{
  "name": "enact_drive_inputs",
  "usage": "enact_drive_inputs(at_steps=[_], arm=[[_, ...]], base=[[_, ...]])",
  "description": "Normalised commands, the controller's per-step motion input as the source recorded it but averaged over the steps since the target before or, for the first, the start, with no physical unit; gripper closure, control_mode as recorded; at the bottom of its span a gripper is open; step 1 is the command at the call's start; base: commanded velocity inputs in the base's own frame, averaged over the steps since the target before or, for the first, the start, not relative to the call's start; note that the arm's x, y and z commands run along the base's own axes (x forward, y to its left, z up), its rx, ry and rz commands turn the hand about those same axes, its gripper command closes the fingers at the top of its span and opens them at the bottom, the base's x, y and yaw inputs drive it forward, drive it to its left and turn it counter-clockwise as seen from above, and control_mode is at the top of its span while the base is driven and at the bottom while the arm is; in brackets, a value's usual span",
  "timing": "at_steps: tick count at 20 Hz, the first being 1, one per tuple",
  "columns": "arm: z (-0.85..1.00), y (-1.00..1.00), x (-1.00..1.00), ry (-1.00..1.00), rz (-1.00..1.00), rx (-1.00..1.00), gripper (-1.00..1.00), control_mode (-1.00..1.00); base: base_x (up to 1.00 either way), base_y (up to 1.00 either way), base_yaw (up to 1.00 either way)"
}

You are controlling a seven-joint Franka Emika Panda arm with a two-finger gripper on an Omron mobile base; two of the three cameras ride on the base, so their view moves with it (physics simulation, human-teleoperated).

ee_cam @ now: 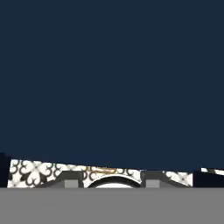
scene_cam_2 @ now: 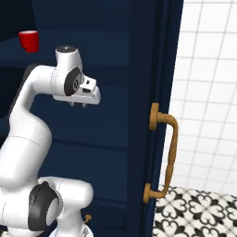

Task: Pick the kettle from the counter and place it on the tray. Then pick the mug from the cabinet and place it on the tray. Then close the cabinet doors.

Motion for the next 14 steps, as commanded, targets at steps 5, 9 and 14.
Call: enact_drive_inputs(at_steps=[5, 9, 14], arm=[[-0.03, 0.08, -0.44, -0.21, 0.02, 0.03, -1.0, -1.0], [0.13, 0.66, -0.41, -0.68, -0.07, -0.12, -1.0, -1.0], [0.55, 0.61, -0.11, -0.4, -0.15, -0.17, -1.0, -1.0]], base=[[0.0, 0.0, 0.0], [0.0, 0.0, 0.0], [0.0, 0.0, 0.0]])
